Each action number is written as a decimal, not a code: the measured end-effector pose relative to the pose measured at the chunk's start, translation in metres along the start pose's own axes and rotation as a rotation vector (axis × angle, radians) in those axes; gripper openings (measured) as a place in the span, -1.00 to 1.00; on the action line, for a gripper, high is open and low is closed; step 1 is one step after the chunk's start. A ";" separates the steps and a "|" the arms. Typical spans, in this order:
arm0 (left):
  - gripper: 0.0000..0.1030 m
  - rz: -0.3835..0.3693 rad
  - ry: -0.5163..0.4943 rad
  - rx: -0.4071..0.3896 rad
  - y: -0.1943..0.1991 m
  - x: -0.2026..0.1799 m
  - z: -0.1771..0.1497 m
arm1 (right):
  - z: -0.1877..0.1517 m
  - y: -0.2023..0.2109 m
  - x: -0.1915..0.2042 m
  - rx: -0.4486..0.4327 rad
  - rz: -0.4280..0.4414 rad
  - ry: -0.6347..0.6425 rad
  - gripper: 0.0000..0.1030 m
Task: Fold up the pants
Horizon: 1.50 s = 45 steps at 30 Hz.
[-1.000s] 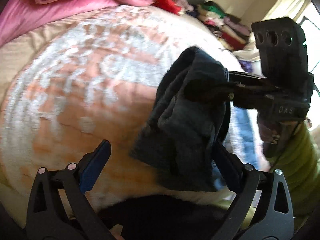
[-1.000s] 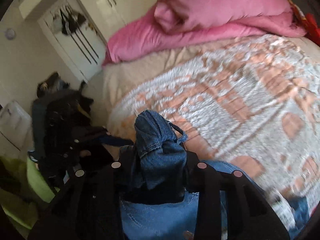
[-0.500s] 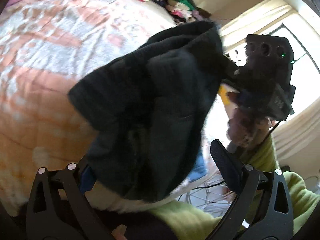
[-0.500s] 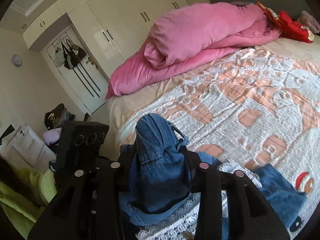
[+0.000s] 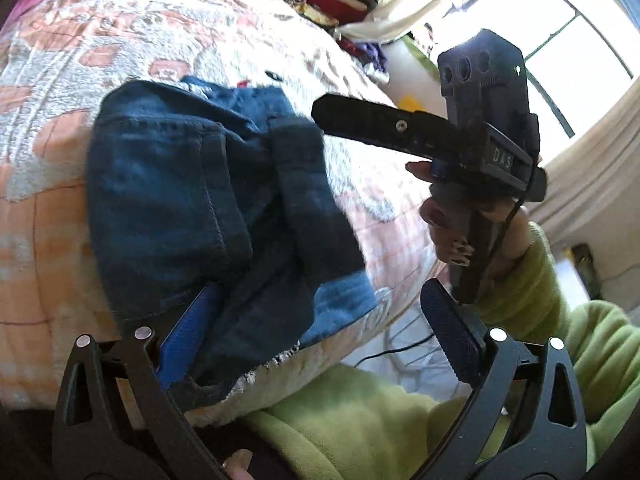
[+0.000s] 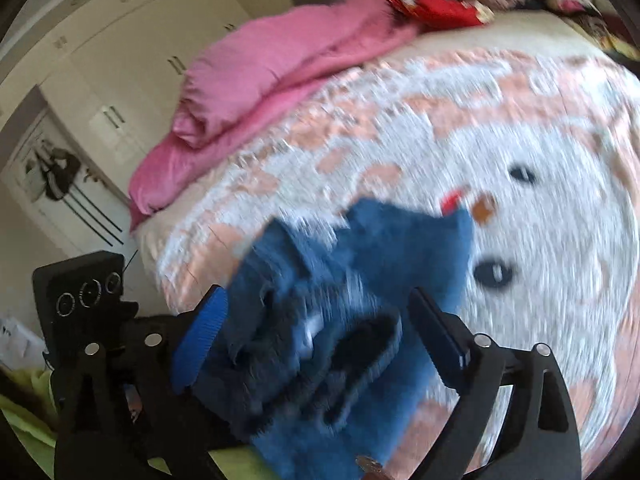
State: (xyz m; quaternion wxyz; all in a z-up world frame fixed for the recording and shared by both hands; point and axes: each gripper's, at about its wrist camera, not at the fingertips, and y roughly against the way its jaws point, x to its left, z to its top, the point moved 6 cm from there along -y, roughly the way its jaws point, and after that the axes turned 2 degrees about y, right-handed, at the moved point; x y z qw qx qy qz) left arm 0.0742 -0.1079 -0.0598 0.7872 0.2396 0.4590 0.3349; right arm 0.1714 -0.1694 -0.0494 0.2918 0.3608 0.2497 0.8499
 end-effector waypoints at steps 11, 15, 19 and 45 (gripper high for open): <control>0.81 0.045 -0.016 -0.005 0.000 -0.002 0.000 | -0.011 -0.014 0.016 -0.011 0.124 -0.023 -0.21; 0.81 0.042 -0.016 -0.001 -0.001 -0.002 -0.001 | -0.016 -0.015 -0.008 0.011 0.039 -0.074 -0.21; 0.81 0.045 -0.018 0.000 -0.001 -0.002 -0.002 | -0.026 -0.013 -0.018 0.007 0.042 -0.119 -0.04; 0.81 0.219 -0.041 -0.118 0.041 -0.005 0.006 | -0.013 0.062 0.018 -0.160 -0.163 0.013 0.79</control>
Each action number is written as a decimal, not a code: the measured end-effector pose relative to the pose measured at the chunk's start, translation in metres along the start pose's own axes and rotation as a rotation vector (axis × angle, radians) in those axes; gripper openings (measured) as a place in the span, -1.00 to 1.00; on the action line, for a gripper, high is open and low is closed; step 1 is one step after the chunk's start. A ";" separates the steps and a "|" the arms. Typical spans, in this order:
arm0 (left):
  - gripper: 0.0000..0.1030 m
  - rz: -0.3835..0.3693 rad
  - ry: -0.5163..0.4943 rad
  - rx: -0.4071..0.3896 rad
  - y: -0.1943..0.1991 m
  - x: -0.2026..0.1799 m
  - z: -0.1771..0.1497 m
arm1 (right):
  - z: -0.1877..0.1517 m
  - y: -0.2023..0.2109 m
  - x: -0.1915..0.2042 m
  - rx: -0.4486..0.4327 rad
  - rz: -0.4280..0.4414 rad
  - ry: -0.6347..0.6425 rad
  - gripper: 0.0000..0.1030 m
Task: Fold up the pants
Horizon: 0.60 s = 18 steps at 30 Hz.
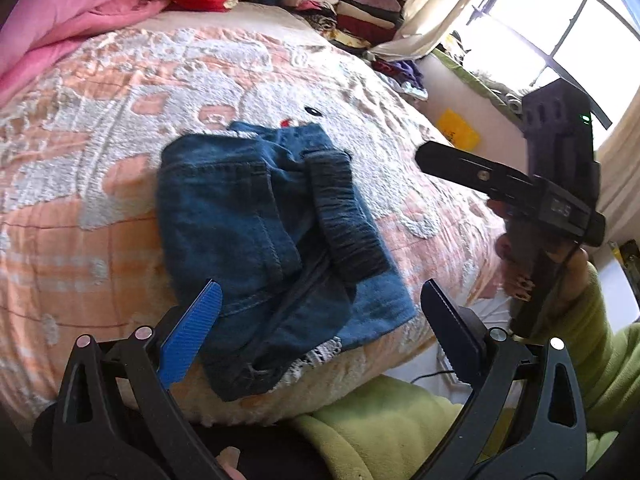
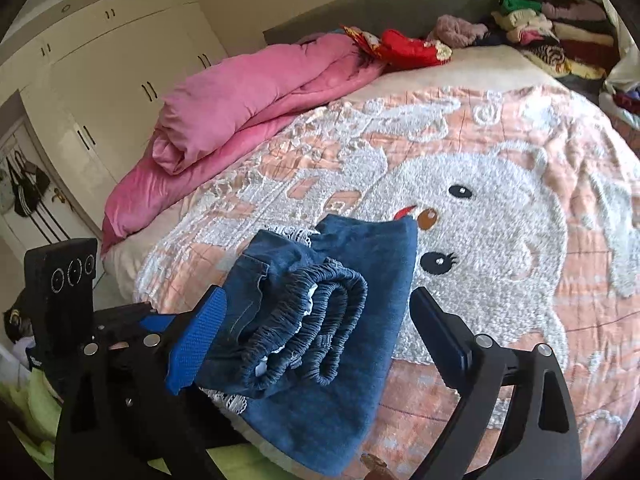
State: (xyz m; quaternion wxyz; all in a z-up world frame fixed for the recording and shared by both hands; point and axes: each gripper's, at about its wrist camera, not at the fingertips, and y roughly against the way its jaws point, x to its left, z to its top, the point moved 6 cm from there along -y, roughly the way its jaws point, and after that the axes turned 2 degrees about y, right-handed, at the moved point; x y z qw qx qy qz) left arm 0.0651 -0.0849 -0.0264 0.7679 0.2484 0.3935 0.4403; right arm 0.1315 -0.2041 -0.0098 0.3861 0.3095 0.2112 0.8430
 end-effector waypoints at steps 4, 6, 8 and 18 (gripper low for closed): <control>0.81 0.045 -0.002 -0.033 0.008 0.004 0.005 | 0.002 0.011 0.001 -0.018 -0.029 0.018 0.79; 0.81 0.070 0.000 -0.047 0.012 0.007 0.008 | 0.002 0.014 0.000 -0.025 -0.042 0.023 0.79; 0.81 0.090 -0.002 -0.058 0.014 0.010 0.010 | 0.002 0.017 -0.002 -0.030 -0.056 0.026 0.79; 0.81 0.199 -0.018 -0.066 0.008 0.022 0.014 | -0.007 0.016 -0.019 -0.012 -0.135 0.028 0.79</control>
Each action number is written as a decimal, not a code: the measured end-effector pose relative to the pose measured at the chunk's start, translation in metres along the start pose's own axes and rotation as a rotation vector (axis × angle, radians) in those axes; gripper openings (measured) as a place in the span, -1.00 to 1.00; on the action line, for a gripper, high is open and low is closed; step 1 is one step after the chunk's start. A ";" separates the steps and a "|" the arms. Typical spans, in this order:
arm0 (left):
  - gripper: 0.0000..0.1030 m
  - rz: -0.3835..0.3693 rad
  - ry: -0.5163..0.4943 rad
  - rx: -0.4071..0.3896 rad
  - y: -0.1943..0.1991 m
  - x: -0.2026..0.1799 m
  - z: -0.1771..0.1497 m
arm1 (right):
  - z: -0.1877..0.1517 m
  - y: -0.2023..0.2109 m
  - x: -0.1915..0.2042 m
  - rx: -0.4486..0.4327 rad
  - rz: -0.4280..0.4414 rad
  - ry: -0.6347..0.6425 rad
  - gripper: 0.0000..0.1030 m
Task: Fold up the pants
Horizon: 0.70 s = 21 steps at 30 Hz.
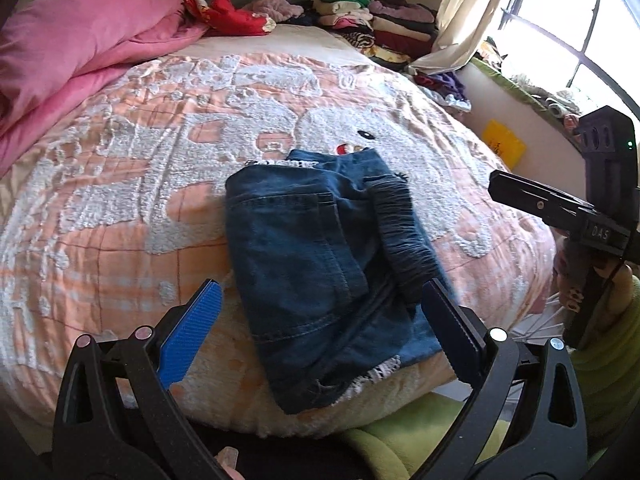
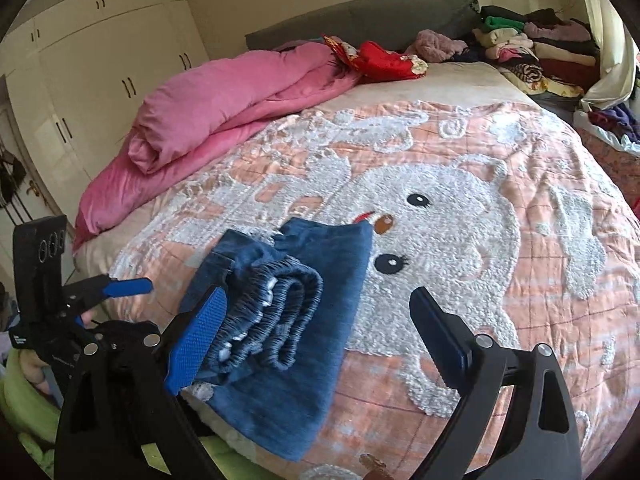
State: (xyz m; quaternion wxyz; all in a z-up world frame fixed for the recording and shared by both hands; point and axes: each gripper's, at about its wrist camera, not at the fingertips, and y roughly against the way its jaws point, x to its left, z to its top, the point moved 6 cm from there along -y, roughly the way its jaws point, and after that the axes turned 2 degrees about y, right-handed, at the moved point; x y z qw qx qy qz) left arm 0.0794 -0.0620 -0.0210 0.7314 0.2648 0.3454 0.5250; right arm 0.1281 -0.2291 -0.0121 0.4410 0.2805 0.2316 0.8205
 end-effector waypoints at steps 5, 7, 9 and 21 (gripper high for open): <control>0.81 0.029 0.006 0.013 -0.009 0.007 -0.001 | -0.007 -0.010 -0.002 0.020 -0.027 0.017 0.79; 0.81 0.037 0.013 0.018 -0.012 0.010 -0.001 | -0.009 -0.014 -0.002 0.027 -0.036 0.028 0.79; 0.81 0.046 0.020 0.021 -0.014 0.013 -0.001 | -0.012 -0.018 -0.002 0.036 -0.037 0.030 0.79; 0.81 0.074 0.101 0.053 -0.046 0.037 0.006 | -0.031 -0.057 -0.008 0.120 0.002 -0.026 0.79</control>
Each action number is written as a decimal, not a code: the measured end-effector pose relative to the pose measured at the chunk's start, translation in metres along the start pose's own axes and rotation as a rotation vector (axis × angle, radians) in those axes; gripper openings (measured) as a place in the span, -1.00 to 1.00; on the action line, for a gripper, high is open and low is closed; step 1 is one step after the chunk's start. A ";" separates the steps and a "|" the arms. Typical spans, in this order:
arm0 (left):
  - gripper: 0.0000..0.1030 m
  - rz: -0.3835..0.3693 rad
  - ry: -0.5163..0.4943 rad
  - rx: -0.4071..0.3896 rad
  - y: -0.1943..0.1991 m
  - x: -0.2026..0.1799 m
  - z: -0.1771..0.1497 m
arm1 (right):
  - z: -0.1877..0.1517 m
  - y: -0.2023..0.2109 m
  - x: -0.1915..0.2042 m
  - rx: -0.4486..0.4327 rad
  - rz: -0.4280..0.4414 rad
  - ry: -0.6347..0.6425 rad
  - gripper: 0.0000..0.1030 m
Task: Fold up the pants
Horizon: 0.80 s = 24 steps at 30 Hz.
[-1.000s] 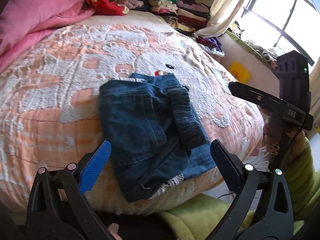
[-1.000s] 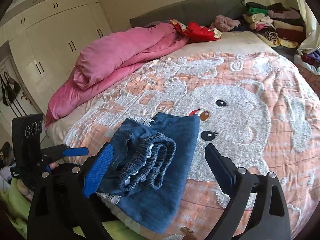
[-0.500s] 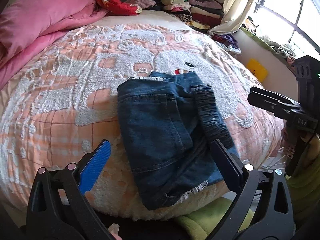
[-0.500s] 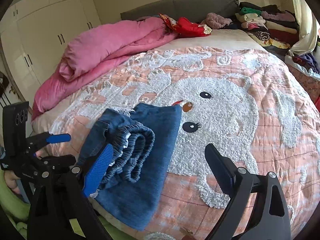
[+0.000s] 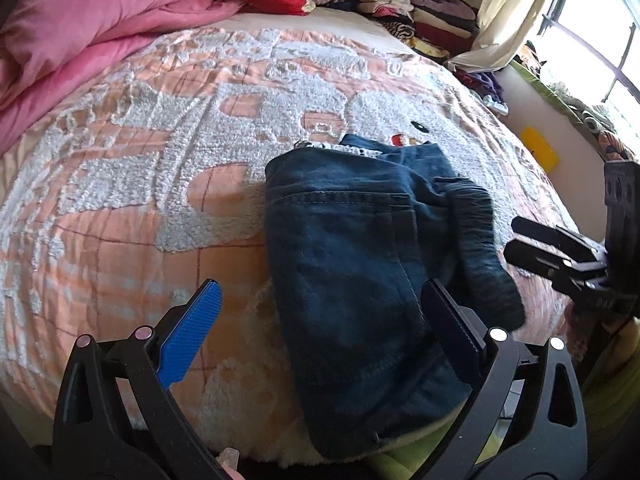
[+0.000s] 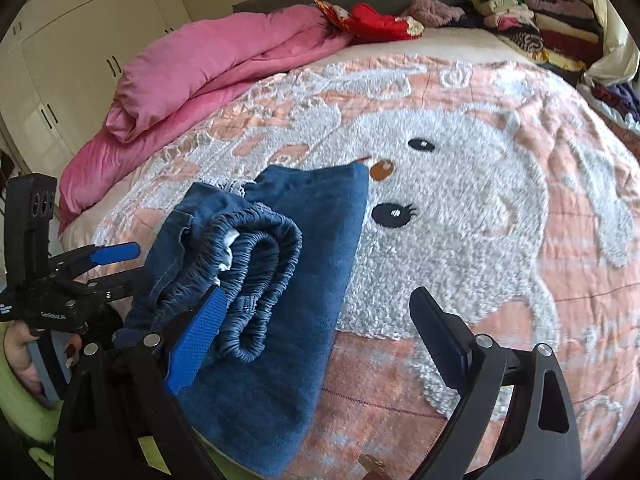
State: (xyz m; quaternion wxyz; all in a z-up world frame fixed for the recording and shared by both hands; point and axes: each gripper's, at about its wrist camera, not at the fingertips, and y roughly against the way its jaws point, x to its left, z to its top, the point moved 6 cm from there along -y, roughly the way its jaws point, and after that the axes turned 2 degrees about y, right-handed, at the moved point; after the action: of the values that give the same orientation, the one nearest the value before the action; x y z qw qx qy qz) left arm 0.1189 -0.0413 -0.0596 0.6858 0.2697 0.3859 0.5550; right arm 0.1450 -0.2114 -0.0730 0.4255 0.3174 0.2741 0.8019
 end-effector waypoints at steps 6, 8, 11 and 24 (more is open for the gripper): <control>0.81 -0.033 0.046 0.051 -0.023 0.003 -0.003 | -0.007 -0.020 -0.003 0.045 0.042 -0.014 0.67; 0.81 -0.038 0.059 0.056 -0.027 0.004 -0.003 | -0.009 -0.025 -0.003 0.056 0.069 -0.031 0.64; 0.81 -0.050 0.069 0.054 -0.031 0.003 -0.002 | -0.009 -0.028 0.001 0.057 0.102 -0.026 0.50; 0.19 -0.098 0.014 -0.011 -0.018 -0.017 0.012 | 0.007 -0.027 0.026 0.007 0.185 0.043 -0.39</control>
State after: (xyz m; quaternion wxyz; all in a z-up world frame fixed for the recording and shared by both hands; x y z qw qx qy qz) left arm 0.1374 -0.0616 -0.0638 0.7110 0.2426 0.4005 0.5246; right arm 0.1525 -0.1744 -0.0807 0.3424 0.3257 0.2555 0.8434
